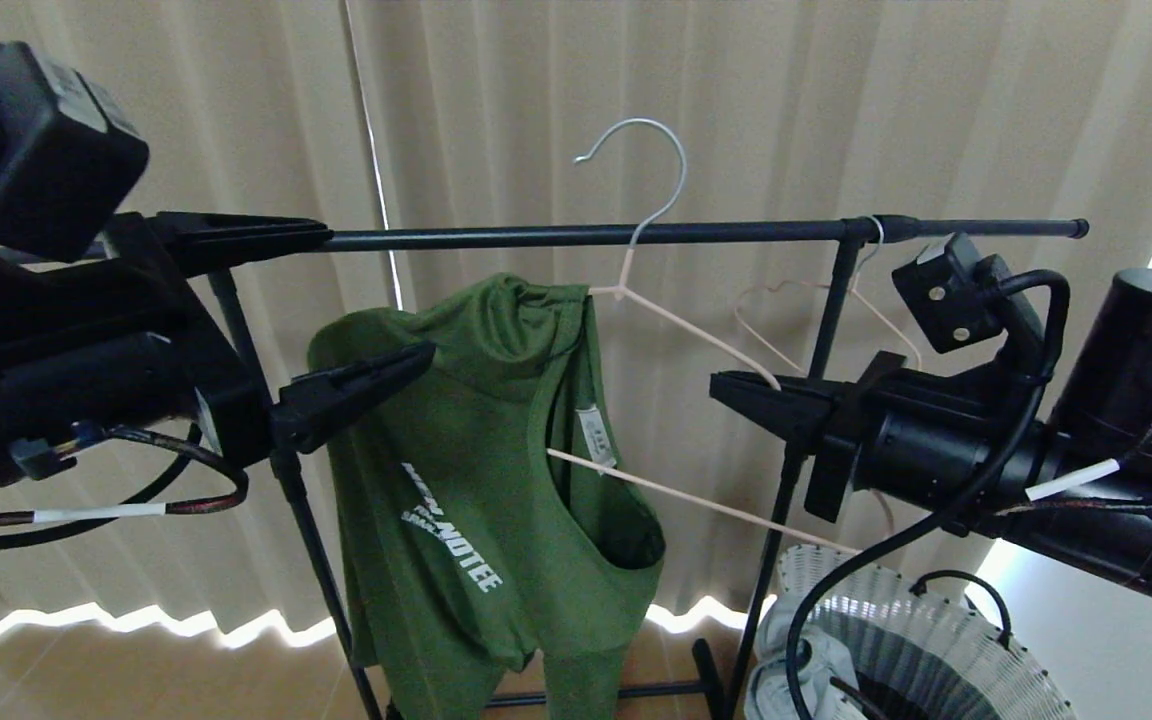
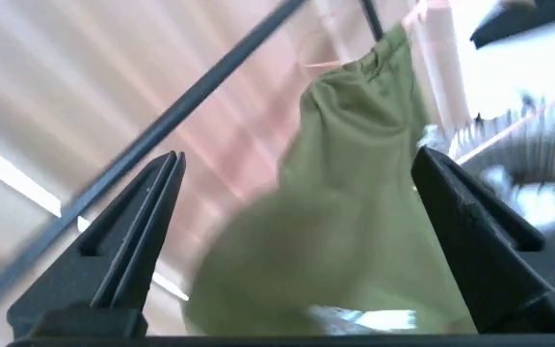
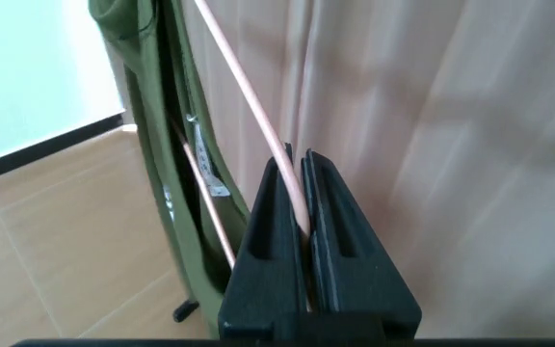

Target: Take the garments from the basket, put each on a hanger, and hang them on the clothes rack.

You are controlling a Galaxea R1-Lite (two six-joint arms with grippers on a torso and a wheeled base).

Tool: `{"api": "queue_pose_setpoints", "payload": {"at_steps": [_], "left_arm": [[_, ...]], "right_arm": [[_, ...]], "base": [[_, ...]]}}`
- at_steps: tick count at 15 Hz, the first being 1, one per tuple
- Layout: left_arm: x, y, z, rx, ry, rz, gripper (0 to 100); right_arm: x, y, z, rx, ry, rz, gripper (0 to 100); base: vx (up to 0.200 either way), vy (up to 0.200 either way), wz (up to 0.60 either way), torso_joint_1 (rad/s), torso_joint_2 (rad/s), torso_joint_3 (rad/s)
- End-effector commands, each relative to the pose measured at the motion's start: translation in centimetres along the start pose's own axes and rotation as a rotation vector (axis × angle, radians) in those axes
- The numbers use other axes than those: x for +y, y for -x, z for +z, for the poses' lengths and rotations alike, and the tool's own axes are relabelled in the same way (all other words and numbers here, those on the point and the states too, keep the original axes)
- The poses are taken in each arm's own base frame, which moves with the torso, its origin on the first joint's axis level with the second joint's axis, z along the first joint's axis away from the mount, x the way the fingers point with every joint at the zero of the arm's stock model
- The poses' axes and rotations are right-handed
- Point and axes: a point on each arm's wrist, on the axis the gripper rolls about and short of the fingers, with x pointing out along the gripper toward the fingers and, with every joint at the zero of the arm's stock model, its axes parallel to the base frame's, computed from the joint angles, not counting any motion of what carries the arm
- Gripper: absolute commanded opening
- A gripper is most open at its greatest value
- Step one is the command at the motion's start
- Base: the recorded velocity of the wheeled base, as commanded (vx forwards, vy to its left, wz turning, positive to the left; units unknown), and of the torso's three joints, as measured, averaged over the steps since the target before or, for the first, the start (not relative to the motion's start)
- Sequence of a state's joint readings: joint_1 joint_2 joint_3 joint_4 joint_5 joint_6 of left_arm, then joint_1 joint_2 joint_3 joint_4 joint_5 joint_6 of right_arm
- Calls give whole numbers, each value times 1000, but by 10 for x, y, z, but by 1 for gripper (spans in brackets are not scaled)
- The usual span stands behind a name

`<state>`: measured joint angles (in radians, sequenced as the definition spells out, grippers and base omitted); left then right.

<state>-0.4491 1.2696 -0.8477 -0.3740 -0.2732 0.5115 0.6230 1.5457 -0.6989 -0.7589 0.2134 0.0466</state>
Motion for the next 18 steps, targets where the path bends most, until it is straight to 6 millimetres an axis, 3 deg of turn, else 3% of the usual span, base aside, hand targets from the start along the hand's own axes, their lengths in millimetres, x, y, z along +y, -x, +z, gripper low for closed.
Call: {"api": "queue_pose_setpoints", "payload": {"at_steps": [1, 9, 14, 15, 18], "left_arm": [[8, -16, -14, 42, -29, -22, 100], [4, -61, -31, 94, -112, -96, 100], [3, -65, -35, 104, -130, -107, 100], [3, -65, -36, 105, -131, -108, 0], [3, -65, -36, 107, -131, -108, 0]], "right_arm": [[-2, -2, -1, 4, -1, 3, 0], [-1, -15, -3, 20, -3, 88, 0], [1, -13, -2, 13, -1, 133, 0], [1, -12, -1, 10, 0, 137, 0], [1, -11, -1, 9, 0, 142, 0]], "base": [[0, 0, 0, 0, 0, 0], [0, 0, 0, 0, 0, 0], [0, 0, 0, 0, 0, 0], [0, 0, 0, 0, 0, 0], [0, 0, 0, 0, 0, 0]]}}
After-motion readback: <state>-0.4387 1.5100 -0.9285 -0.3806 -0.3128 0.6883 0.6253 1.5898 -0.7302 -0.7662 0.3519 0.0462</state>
